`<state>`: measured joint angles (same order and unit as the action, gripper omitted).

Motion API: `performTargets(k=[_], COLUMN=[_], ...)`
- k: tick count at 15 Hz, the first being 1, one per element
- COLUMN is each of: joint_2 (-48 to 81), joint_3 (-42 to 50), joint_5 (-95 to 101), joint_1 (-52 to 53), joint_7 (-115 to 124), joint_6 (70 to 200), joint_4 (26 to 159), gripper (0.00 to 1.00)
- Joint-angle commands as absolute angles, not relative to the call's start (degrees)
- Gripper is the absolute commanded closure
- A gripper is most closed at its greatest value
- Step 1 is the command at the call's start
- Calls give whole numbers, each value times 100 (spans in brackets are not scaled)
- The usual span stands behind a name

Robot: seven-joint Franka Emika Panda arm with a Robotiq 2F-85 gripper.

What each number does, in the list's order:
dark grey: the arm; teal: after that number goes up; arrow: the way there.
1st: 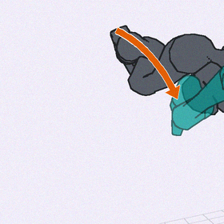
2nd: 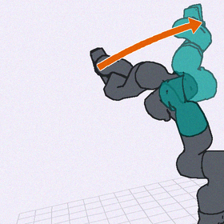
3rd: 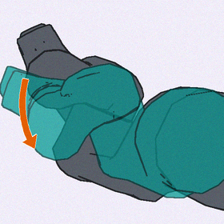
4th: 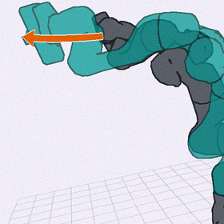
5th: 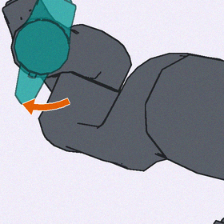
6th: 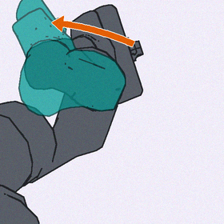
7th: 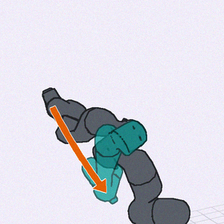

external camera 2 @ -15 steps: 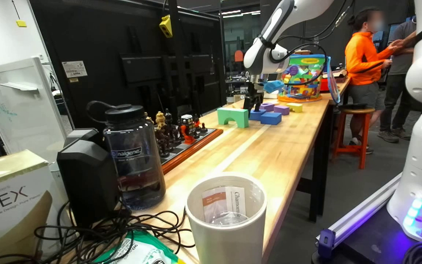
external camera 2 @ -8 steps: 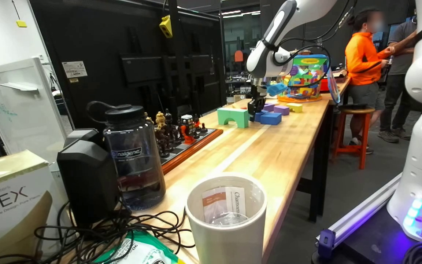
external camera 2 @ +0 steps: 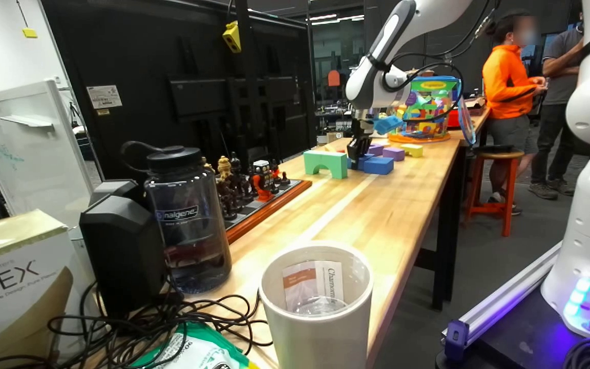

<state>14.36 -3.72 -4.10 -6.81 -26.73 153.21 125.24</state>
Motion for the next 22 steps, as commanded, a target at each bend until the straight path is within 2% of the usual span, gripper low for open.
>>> performTargets(k=[1, 9, 22], joint_2=[1080, 403, -681], joint_3=[-371, -248, -53], joint_5=[-339, 269, 401], joint_1=[-658, -408, -188], joint_7=[-2704, -2299, -2137], joint_6=[15334, 15075, 15067], joint_4=[12735, 12924, 14286], gripper=[94, 94, 94])
